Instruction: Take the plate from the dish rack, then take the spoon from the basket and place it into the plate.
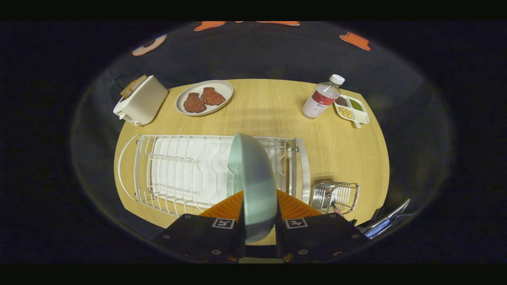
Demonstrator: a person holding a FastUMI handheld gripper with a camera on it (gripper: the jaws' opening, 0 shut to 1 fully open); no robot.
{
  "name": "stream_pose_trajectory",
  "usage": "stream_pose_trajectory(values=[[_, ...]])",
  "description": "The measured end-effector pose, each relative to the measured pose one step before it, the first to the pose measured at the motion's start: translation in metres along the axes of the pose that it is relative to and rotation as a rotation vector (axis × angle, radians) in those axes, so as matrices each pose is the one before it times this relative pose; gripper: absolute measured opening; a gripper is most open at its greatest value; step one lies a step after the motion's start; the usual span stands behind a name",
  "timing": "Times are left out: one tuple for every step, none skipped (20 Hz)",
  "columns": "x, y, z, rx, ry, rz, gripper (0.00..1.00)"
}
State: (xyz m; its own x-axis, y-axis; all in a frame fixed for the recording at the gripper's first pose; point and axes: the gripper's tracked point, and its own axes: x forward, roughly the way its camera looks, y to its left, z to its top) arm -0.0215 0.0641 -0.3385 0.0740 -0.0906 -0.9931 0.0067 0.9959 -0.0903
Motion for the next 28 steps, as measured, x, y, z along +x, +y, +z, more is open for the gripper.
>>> stream_pose_trajectory(values=[[-0.00342, -0.00025, 0.0035, 0.0085, -0.01279, -0.00857, 0.3], [-0.00262, -0.00161, 0.0042, -0.00114, -0.01656, -0.00979, 0.3], [-0.00322, -0.00431, 0.00307, -0.00905, -0.01797, -0.01974, 0.29], [-0.00269, -0.00329, 0.00223, -0.00597, -0.01498, -0.01337, 0.29], [-0.00394, 0.00115, 0.00139, 0.00063, -0.01074, 0.00023, 0.29], [-0.00395, 0.00054, 0.00163, 0.00623, -0.00563, 0.0094, 0.29], [0.00028, -0.00219, 0.00059, 0.01129, -0.00361, -0.00133, 0.29], [-0.0022, -0.00293, -0.00003, 0.01328, 0.00495, -0.0033, 0.29], [-0.0014, -0.00296, -0.00017, 0.01089, 0.00119, 0.00083, 0.27], [-0.00253, -0.005, 0.00097, 0.00927, -0.00778, -0.00619, 0.27], [-0.00195, -0.00386, 0.0019, 0.00653, -0.01401, -0.00009, 0.27], [-0.00449, -0.00379, 0.00098, 0.01505, -0.01029, 0.0053, 0.27], [-0.00589, -0.00108, -0.0002, 0.01594, -0.00953, 0.01484, 0.27], [-0.00802, -0.00494, 0.00176, 0.01632, -0.0177, 0.00532, 0.26], [-0.00592, -0.0055, 0.00148, 0.01249, -0.01992, 0.00743, 0.24], [-0.00741, -0.00613, -0.00079, 0.01199, -0.01242, 0.0059, 0.23], [-0.00076, -0.00688, -0.00153, 0.01218, -0.01182, 0.00326, 0.22], [-0.00209, -0.00603, -0.00222, 0.01629, 0.00269, 0.00246, 0.2], [0.00195, -0.00523, -0.0028, 0.00774, -0.00217, 0.0027, 0.19], [0.00338, -0.00455, -0.00327, 0.00027, 0.00538, -0.0012, 0.18], [0.00405, -0.00009, -0.00987, -0.00232, 0.02108, 0.0221, 0.17], [0.00072, -0.00368, -0.00211, -0.00111, -0.00131, -0.01173, 0.17], [0.00674, -0.00364, -0.00097, 0.00085, 0.0027, -0.00325, 0.16], [0.00233, -0.00198, 0.00114, 0.00096, -0.00352, 0.00609, 0.16], [-0.00002, 0.0012, 0.00181, 0.01381, -0.0033, 0.01449, 0.16], [0.00303, -0.00003, 0.00341, 0.01445, -0.00084, 0.00989, 0.16], [0.00267, -0.00329, -0.00073, 0.00639, 0.01054, 0.00173, 0.16], [0.00439, -0.00301, -0.00035, 0.00077, 0.00848, -0.00058, 0.16]])
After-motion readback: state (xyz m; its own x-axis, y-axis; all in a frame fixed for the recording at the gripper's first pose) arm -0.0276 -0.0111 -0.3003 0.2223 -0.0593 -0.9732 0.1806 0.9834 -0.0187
